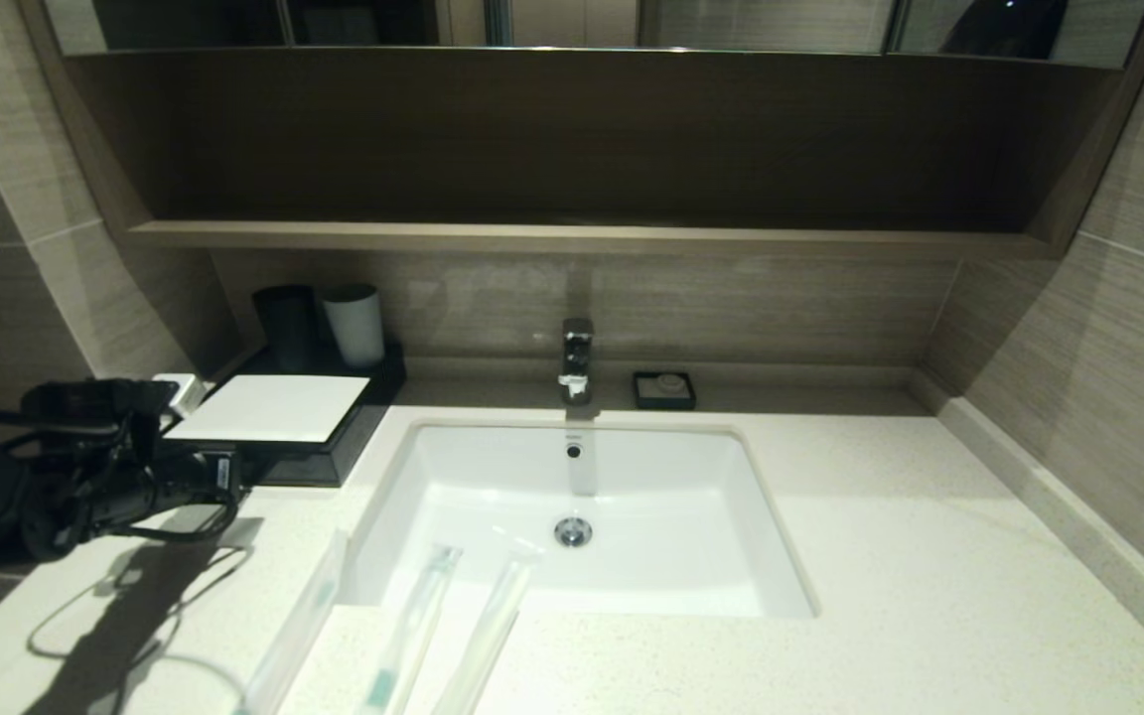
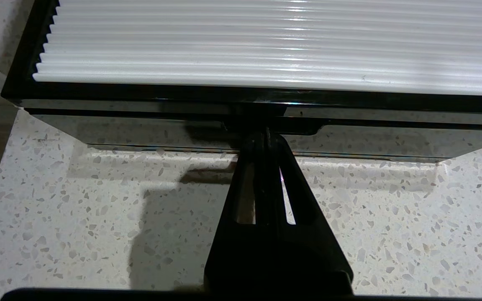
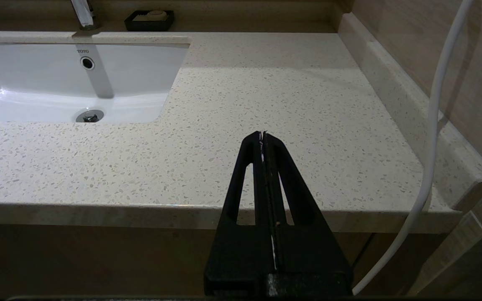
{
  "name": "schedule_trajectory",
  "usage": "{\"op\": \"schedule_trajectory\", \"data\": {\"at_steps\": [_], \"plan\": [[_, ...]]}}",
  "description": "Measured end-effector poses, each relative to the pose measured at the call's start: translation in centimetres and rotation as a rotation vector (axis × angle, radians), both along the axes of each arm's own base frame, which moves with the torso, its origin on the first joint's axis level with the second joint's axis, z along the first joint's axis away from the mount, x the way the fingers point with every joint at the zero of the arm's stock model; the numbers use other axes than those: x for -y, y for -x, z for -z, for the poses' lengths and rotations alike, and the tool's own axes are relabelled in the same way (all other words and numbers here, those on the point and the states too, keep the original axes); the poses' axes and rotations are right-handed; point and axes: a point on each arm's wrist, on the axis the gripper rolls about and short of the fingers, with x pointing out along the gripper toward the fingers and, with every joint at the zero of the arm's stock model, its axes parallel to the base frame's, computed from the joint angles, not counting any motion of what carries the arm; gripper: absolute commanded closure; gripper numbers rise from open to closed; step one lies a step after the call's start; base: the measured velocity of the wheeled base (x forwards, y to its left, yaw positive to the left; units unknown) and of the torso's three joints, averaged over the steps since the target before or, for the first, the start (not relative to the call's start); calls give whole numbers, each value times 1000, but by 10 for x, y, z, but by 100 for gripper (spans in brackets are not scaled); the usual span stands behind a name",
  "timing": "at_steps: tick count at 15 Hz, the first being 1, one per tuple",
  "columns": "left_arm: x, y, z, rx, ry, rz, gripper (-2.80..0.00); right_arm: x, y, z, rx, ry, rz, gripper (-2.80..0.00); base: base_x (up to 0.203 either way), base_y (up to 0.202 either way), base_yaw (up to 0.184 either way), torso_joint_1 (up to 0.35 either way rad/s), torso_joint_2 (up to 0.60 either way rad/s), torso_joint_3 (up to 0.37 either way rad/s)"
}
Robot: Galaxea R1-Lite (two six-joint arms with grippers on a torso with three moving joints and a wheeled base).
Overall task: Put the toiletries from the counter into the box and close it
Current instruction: Open the drawer
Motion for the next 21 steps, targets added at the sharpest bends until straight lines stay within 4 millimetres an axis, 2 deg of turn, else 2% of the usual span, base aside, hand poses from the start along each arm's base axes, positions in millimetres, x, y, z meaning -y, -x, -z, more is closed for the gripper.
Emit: {"op": "schedule_trajectory", "data": {"at_steps": [21], "plan": [[-1, -4, -2, 36, -9, -2, 0, 0, 0, 0, 0, 0, 0, 0, 0, 0, 0, 0, 0, 0]]}}
